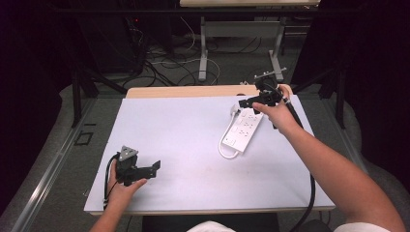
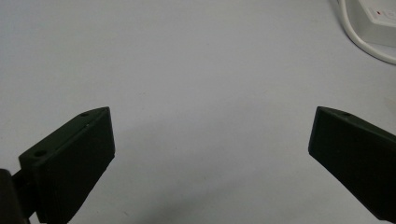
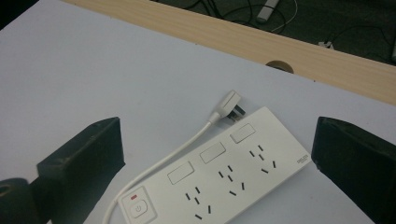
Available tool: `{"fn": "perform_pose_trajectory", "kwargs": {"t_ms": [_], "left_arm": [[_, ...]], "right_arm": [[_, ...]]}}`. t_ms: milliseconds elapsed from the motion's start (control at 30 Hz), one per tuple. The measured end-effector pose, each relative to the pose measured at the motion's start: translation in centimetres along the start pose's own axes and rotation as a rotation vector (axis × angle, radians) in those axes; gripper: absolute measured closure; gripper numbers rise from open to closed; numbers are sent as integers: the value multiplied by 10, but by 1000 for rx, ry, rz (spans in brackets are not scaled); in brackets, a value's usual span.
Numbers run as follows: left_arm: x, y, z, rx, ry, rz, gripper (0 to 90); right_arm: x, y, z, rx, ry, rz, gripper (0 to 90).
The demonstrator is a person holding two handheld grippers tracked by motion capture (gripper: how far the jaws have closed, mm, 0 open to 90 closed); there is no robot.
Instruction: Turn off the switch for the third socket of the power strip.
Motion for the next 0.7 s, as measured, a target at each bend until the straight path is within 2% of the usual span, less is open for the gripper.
{"fn": "perform_pose_trajectory", "kwargs": {"t_ms": [200, 367, 700], "left_arm": [[1, 0, 0, 0, -2, 0, 6], [1, 0, 0, 1, 0, 1, 6], [1, -2, 1, 7, -3, -2, 6]], "right_arm": [[-3, 7, 11, 11, 13, -17, 13], [-4, 12, 23, 21, 50, -5, 11], [-10, 22, 46, 37, 67, -34, 11]]}}
Point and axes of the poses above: each handheld gripper's, and its own axes: y roughly backward along the jaws, z roughly out of its underside, x roughly to its right, the point moved 2 cm from there along -y, roughly forward along the jaws, and after that the axes turned 3 degrees about -z, right-handed, at the moved point
